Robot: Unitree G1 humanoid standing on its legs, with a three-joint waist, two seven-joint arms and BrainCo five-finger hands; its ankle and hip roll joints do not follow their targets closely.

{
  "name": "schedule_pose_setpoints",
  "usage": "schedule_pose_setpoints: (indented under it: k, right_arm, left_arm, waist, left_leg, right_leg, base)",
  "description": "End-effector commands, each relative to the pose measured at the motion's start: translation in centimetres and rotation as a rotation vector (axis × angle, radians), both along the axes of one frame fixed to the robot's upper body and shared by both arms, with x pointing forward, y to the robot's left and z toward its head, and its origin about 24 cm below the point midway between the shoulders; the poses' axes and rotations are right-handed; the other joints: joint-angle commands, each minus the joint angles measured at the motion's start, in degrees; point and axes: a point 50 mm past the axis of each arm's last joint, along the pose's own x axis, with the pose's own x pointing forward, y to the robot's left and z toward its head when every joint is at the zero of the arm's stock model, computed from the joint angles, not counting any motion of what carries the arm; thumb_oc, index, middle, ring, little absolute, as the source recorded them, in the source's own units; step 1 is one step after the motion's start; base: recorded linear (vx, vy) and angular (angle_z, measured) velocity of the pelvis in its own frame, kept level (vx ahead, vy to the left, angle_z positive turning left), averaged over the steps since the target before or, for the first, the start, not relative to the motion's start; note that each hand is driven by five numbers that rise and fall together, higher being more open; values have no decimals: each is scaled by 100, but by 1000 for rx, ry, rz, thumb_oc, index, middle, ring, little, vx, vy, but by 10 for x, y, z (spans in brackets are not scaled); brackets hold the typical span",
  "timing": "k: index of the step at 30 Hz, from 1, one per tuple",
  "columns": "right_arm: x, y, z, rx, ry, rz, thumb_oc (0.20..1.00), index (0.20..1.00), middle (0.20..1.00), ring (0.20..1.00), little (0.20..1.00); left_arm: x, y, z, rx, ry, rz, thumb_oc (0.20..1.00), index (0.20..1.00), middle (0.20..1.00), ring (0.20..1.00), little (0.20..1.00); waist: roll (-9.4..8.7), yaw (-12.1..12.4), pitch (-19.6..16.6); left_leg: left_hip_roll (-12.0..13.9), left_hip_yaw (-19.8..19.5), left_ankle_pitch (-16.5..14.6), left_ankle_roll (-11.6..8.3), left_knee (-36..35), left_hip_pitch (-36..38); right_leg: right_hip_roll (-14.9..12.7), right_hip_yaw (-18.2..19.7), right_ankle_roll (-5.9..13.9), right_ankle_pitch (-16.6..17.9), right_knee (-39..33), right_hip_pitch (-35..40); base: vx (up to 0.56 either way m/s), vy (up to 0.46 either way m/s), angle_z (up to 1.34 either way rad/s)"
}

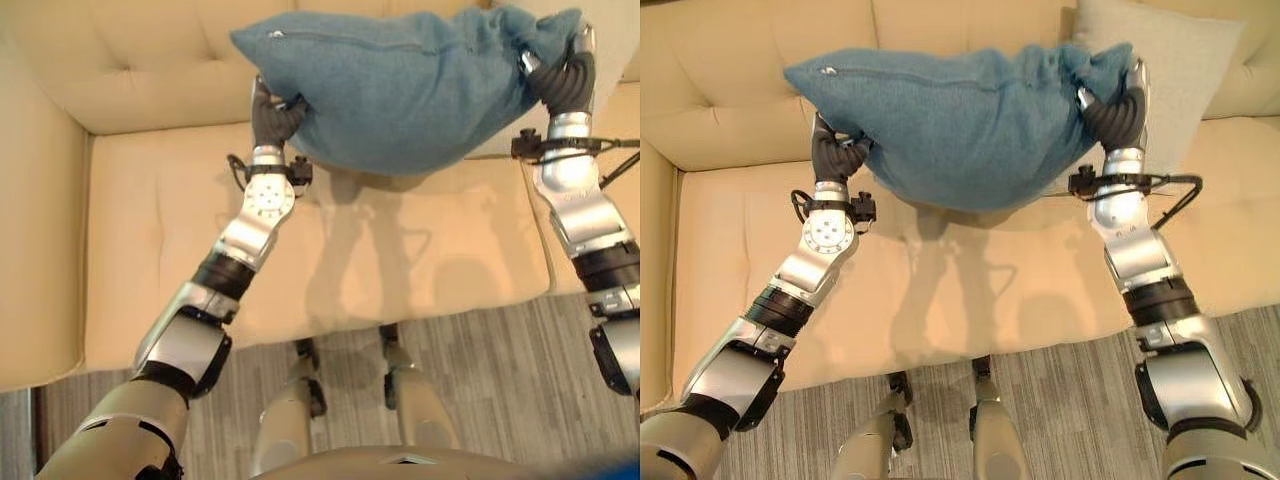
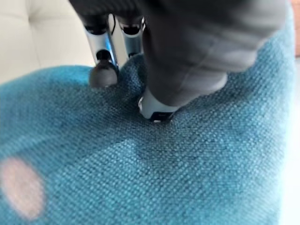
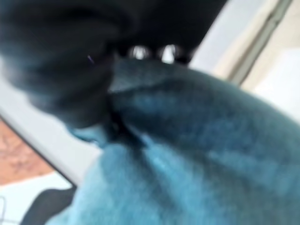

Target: Pick up all the scattered cushions and arrange them neatly on the sofa.

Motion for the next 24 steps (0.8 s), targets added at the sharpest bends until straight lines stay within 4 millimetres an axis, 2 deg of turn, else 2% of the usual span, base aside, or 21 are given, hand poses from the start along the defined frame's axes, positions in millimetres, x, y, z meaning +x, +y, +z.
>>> schedule_pose_setpoints:
  k: [1, 3, 6, 10, 15, 17, 24]
  right_arm:
    - [-15, 18, 46, -6, -198, 92, 200, 200, 200, 200, 200]
    - [-10, 24, 57, 13, -210, 96, 200, 200, 200, 200, 200]
    - [-8, 24, 62, 40, -218, 87, 200, 200, 200, 200, 200]
    - [-8, 24, 62, 55, -222, 79, 200, 200, 200, 200, 200]
    - [-9, 27, 52, 99, -215, 102, 200, 200, 200, 200, 200]
    - [-10, 32, 52, 109, -222, 117, 200, 200, 200, 200, 200]
    - [-15, 40, 53, 99, -239, 151, 200, 200, 200, 200, 200]
  left_arm:
    - [-16, -34, 64, 61, -288, -124, 200, 200, 200, 200, 200]
    - [-13, -32, 78, 73, -314, -90, 200, 200, 200, 200, 200]
    - [-13, -31, 85, 71, -331, -81, 200, 200, 200, 200, 200]
    - [-16, -33, 86, 79, -351, -81, 200, 200, 200, 200, 200]
    - [-26, -30, 88, 80, -397, -88, 200, 200, 200, 200, 200]
    - [-31, -30, 88, 60, -419, -96, 200, 200, 200, 200, 200]
    - [-42, -33, 85, 27, -449, -143, 200, 200, 200, 200, 200]
  waist:
    - [-280, 120, -166]
    - [-306, 181, -61]
    - [-310, 223, 2]
    - [-297, 259, 27]
    - [-325, 319, 0]
    - [-376, 348, -23]
    - [-392, 414, -46]
  left_leg:
    - [-195, -499, -1207, -229, 943, -61]
    - [-213, -551, -1194, -224, 953, -112]
    - [-250, -621, -1178, -212, 960, -180]
    - [-297, -665, -1159, -209, 895, -149]
    - [-354, -699, -1182, -181, 839, -117]
    - [-386, -693, -1122, -175, 815, -164]
    - [-419, -693, -1151, -153, 779, -94]
  right_leg:
    - [-12, 236, 188, -460, 685, -141]
    - [-15, 230, 225, -419, 653, -149]
    - [-32, 221, 254, -376, 616, -157]
    - [-52, 203, 275, -368, 546, -101]
    - [-77, 153, 311, -326, 403, 18]
    - [-96, 154, 350, -231, 337, -4]
    - [-132, 143, 371, -233, 294, 88]
  base:
    - [7, 19, 10]
    - [9, 13, 3]
    - [27, 42, 0]
    - [48, 49, 10]
    - [21, 34, 11]
    - [-3, 16, 6]
    - [4, 12, 2]
